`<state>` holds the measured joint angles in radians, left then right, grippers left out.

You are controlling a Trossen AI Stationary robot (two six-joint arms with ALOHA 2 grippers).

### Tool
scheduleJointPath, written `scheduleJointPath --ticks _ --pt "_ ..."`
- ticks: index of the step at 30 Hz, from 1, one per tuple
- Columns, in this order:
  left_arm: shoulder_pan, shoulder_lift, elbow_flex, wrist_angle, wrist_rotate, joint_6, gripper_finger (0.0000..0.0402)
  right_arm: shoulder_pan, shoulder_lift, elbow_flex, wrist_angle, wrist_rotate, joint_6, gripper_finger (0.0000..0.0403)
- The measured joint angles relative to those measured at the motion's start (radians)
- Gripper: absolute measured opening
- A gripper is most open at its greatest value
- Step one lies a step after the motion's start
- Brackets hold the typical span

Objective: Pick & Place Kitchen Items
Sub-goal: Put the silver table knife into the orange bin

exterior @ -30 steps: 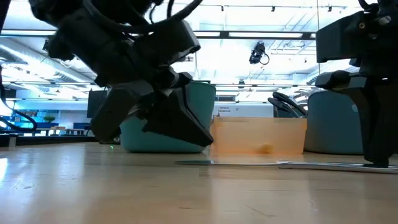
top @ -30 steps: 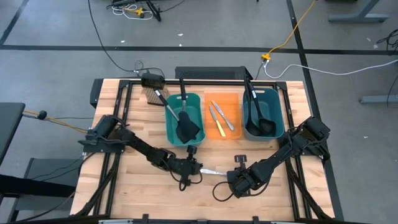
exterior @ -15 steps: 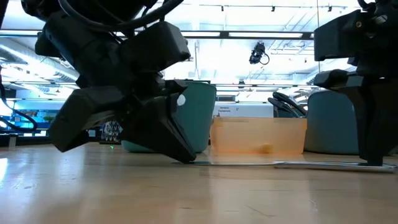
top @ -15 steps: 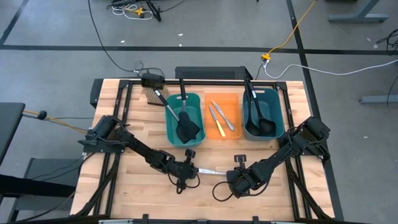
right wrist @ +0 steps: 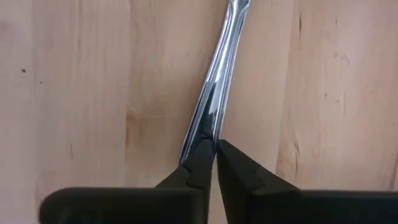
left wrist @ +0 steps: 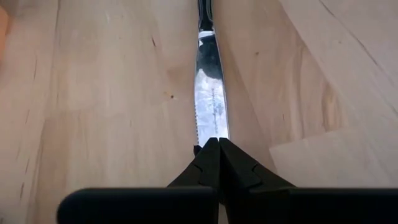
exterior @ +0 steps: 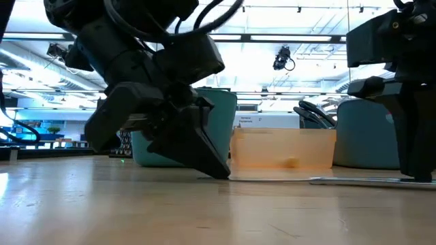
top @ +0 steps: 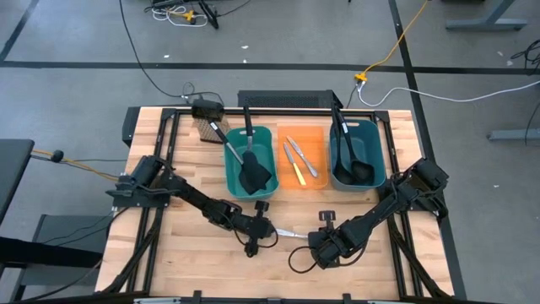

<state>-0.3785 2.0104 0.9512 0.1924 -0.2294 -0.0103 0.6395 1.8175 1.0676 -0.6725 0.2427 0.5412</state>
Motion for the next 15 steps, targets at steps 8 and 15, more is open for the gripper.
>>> scheduleJointPath --ticks 8,15 --pt "0.001 0.01 -0.002 0.027 0.006 -0.013 0.0002 -0.002 -0.042 0.0 -0.005 -0.045 0.076 0.0108" --pt "0.001 0.01 -0.004 0.029 0.01 -0.031 0.0002 0.002 -0.053 0.0 0.023 -0.106 0.189 0.0157"
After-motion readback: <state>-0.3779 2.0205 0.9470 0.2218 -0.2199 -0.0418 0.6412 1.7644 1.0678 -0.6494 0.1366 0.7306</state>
